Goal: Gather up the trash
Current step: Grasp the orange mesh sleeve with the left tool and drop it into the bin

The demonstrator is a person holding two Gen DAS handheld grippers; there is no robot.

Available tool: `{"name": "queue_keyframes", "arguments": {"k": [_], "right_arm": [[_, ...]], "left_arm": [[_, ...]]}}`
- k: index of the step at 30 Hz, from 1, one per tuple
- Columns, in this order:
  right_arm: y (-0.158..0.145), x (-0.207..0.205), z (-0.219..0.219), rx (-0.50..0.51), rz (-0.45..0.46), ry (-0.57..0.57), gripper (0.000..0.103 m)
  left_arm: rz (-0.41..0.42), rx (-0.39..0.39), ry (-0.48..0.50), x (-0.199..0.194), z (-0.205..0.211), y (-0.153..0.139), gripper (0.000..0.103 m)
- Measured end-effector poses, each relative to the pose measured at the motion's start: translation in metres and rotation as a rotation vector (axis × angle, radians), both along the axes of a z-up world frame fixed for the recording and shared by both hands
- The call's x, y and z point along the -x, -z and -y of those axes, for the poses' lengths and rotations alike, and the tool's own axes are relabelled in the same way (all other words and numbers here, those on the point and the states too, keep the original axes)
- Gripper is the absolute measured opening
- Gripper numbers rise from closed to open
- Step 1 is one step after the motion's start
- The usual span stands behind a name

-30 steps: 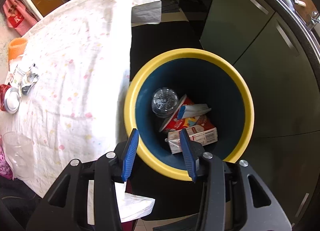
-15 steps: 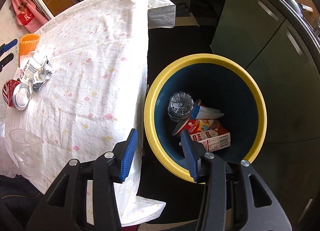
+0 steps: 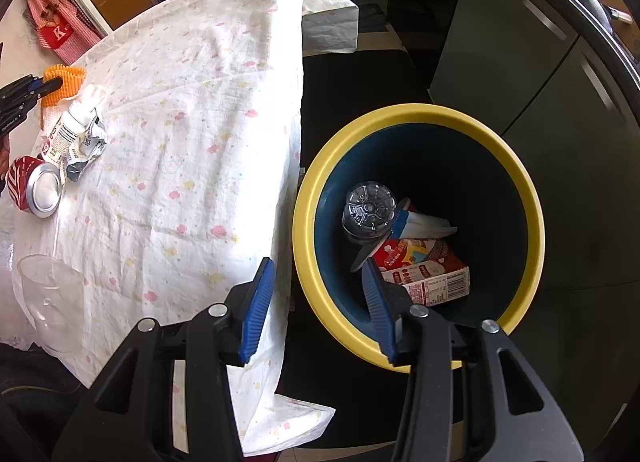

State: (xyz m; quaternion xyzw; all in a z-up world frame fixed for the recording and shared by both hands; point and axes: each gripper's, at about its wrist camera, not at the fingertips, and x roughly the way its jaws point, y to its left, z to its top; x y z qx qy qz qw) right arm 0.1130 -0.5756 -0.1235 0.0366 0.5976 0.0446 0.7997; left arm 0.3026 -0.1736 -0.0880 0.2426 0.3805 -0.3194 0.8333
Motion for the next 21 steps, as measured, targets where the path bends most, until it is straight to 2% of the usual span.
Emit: {"name": "queue_keyframes", "arguments": {"k": [7, 12, 16, 21], "right_arm": [[-0.003, 0.003, 0.0, -0.009, 0.015, 0.0, 0.044], [-0.01, 0.014, 0.006, -0.006, 0.042, 0.014, 0.044], [-0.016, 0.03, 0.017, 0.017, 0.063, 0.048, 0.044], [-0.02, 0.056, 0.041, 0.046, 0.08, 0.107, 0.044]], "left_arm": [[0.087, 0.013, -0.024, 0.002, -0.01, -0.035, 0.013], [0.128, 0.036, 0.006, 0.013, 0.003, -0.068, 0.013], [0.121, 0.055, 0.089, 0.031, 0.041, -0.087, 0.013], [0.052, 0.09, 0.256, 0.056, 0.116, -0.095, 0.013]]}}
